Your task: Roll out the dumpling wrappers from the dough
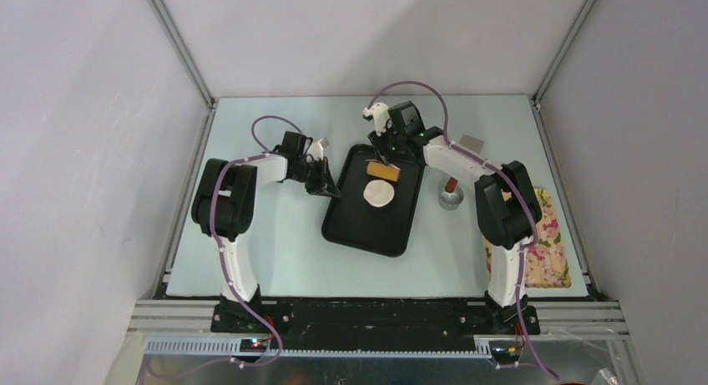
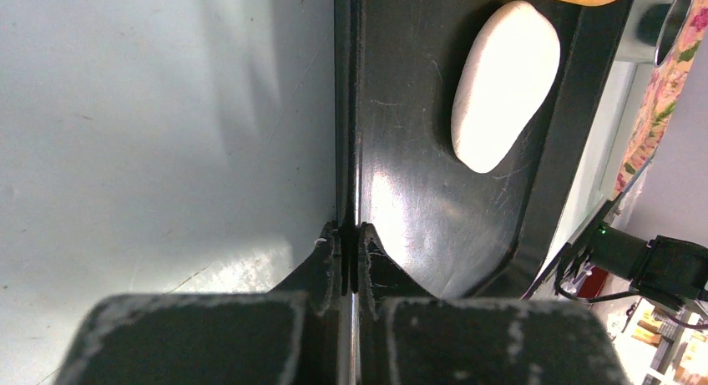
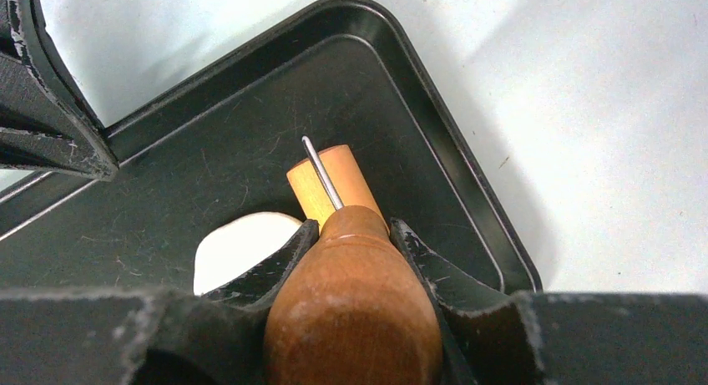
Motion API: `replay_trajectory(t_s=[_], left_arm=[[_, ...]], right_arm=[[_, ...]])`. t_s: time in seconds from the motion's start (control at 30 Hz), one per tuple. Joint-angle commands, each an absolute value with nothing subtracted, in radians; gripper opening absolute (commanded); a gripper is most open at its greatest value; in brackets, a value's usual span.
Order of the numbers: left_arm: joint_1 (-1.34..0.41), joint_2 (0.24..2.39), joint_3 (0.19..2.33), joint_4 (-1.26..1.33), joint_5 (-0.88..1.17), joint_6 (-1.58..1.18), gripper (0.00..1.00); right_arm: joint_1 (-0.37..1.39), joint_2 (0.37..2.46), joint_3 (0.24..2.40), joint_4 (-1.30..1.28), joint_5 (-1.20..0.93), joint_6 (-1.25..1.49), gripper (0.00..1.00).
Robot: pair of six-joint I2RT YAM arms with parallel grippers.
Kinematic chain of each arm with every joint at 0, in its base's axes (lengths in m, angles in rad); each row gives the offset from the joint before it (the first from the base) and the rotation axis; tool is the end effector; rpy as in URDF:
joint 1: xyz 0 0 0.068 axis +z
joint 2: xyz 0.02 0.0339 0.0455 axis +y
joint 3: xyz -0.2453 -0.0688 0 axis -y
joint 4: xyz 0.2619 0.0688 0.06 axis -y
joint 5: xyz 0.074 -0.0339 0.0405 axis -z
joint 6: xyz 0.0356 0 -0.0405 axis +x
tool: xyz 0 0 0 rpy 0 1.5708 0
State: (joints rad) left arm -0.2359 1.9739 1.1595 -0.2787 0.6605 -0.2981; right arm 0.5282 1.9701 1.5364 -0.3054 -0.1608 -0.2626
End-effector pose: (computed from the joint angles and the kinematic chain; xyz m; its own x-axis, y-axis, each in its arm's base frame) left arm 0.3707 -0.1116 0.0992 -0.9601 -0.0077 -0.2794 0.1850 0.7319 -0.6558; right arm 0.3935 0.2362 0.2104 -0.4062 -0.5337 -0.7417 -0.7302 0.6776 -0.0877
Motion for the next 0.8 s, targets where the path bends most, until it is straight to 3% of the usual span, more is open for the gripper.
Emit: replay_trajectory(t_s=[0.0, 0.37, 0.77], left_arm=[[-0.224, 2.009, 1.146, -0.369, 0.595, -0.277, 0.00], [-0.225, 2.010, 1.146, -0.369, 0.594, -0.278, 0.00], [-0.224, 2.006, 1.145, -0.369, 0.595, -0.275, 0.00]], right_arm=[[0.532, 1.910, 1.580, -0.352, -0.163, -0.258, 0.00], [0.598, 1.769, 1.543, -0.361, -0.170, -0.308, 0.00], [0.557, 1.826, 1.385, -0.329, -0.227, -0.417, 0.00]])
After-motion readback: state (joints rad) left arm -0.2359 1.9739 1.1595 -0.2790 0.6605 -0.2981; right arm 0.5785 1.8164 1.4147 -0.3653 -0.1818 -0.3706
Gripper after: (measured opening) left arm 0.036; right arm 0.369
